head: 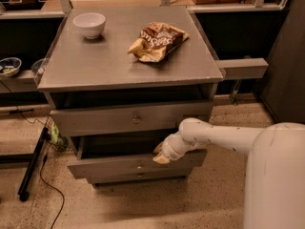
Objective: Open middle drawer
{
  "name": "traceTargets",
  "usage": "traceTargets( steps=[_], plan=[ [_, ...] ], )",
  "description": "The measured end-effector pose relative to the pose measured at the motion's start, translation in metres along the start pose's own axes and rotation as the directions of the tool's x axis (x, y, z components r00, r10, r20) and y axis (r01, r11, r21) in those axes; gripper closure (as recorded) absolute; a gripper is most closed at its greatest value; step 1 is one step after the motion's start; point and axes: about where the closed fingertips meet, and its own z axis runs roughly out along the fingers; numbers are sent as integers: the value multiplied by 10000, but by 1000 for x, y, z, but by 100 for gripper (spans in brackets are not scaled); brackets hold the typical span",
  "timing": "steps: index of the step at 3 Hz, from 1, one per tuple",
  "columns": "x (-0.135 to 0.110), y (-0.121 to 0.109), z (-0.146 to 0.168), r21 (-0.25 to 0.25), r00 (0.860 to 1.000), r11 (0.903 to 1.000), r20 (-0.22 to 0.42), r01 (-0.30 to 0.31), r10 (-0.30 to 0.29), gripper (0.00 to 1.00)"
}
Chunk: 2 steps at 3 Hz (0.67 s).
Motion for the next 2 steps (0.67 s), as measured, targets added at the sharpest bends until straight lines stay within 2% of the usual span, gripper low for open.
traceTargets(
  steps=[2],
  plan=[
    [-5, 13, -10, 83, 9992, 9993, 175, -353, 351, 100]
  ],
)
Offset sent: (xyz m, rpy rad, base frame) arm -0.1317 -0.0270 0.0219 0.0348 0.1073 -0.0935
